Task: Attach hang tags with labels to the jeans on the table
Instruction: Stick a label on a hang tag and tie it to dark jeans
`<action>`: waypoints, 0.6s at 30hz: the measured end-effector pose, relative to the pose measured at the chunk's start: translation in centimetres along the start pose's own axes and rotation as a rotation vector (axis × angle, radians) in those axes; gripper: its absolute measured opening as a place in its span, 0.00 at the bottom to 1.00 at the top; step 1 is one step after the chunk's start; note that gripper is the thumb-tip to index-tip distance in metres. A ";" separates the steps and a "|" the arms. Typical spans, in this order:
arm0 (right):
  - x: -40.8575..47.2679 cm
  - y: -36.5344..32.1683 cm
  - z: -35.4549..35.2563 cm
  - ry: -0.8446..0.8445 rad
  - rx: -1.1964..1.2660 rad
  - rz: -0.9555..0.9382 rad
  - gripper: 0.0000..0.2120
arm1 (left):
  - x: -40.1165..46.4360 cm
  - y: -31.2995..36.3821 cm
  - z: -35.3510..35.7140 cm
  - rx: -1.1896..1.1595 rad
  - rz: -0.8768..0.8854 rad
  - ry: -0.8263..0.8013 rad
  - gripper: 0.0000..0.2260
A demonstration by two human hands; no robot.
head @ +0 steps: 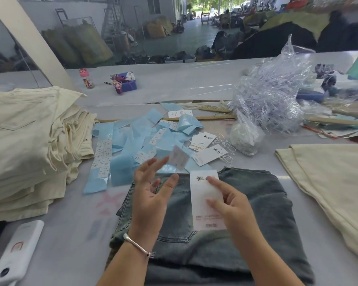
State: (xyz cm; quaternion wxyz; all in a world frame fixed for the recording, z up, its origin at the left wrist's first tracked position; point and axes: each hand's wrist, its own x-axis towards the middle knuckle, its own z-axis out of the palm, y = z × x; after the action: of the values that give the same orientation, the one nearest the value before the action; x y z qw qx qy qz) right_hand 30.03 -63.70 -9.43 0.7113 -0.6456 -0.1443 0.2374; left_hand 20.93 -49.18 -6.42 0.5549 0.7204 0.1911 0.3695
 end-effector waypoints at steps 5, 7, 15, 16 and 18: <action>-0.6 -0.7 -1.5 -0.185 0.103 0.094 0.37 | -1.9 1.3 -0.2 -0.015 -0.121 -0.077 0.09; -0.9 -1.1 -1.5 -0.239 0.074 0.068 0.38 | -2.3 1.8 -0.1 0.102 -0.138 -0.125 0.10; -1.4 -1.8 -0.9 -0.385 -0.030 -0.003 0.41 | -2.2 2.8 0.2 0.288 -0.127 -0.205 0.13; -1.4 -1.8 -0.8 -0.389 -0.038 -0.010 0.41 | -2.2 2.8 0.2 0.280 -0.125 -0.202 0.13; -1.6 -2.0 -0.7 -0.396 -0.052 -0.018 0.41 | -2.0 2.7 0.0 0.273 -0.122 -0.203 0.14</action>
State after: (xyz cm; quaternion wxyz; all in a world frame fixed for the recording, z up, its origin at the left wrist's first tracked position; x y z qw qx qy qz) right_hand 29.38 -65.23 -7.37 0.6543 -0.6030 -0.2933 0.3496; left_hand 19.28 -51.41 -4.57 0.4897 0.8098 0.2260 0.2310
